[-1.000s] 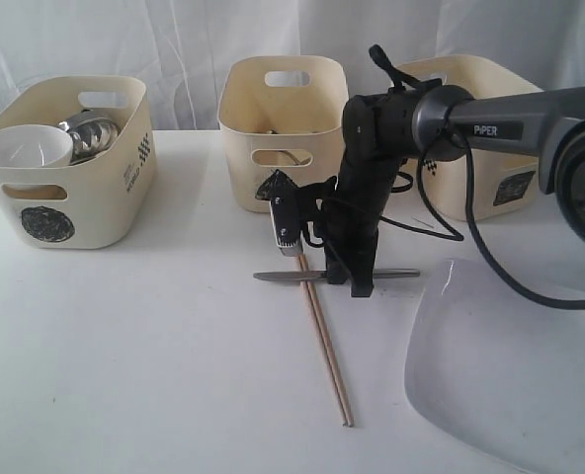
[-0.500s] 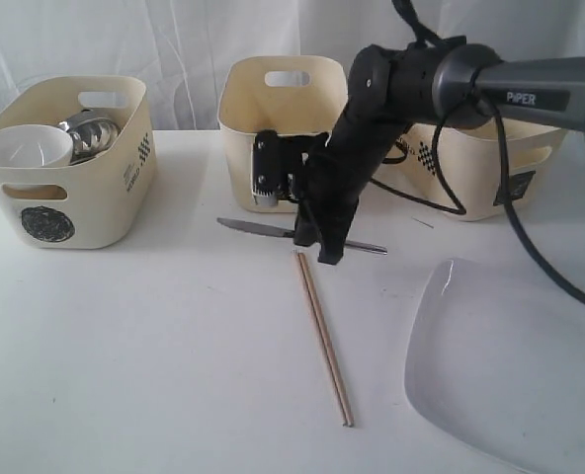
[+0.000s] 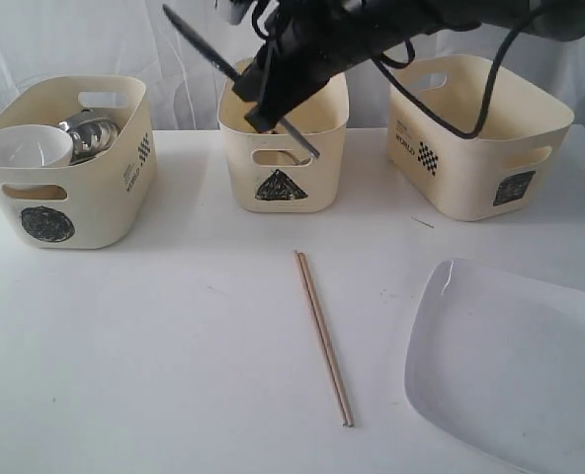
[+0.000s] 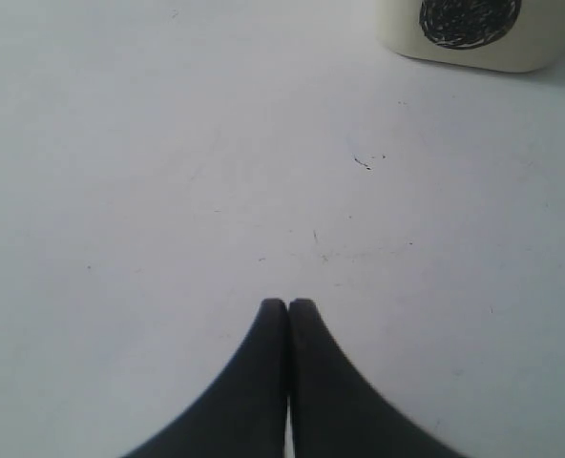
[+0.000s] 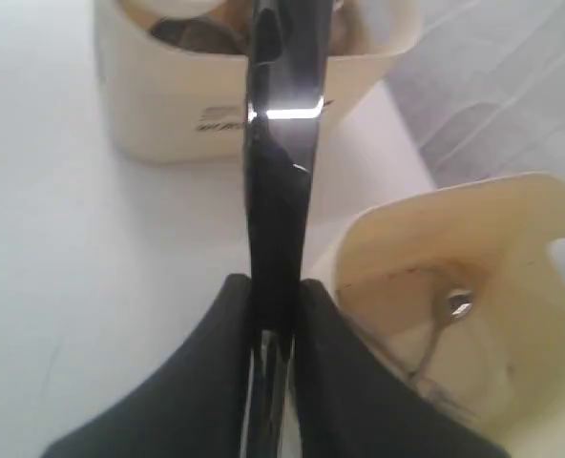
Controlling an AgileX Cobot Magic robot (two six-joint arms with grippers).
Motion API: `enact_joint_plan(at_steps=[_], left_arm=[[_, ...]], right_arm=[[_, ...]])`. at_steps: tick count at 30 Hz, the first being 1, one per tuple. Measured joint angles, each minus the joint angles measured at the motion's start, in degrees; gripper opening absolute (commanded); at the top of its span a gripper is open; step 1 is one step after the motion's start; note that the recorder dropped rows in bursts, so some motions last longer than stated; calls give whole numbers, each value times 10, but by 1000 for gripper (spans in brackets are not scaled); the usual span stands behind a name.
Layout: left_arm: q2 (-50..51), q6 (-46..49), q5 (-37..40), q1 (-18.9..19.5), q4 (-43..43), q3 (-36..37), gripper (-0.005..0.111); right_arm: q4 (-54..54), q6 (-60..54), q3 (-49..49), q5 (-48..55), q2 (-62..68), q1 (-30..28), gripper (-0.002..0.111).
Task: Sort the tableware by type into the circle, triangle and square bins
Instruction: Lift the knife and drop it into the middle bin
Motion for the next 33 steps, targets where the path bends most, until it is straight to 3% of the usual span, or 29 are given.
enact_joint_plan(at_steps=[7,22,25,33], left_arm=[[0,0,0,0,0,0,0],[0,0,0,0,0,0,0],[0,0,0,0,0,0,0],[0,0,0,0,0,0,0]], right_arm=[[1,13,0,-189,19,0,0],[2,36,0,-465,138,0,0],[2,58,0,-489,152,0,2],[3,68,-20,-453,169,0,22]])
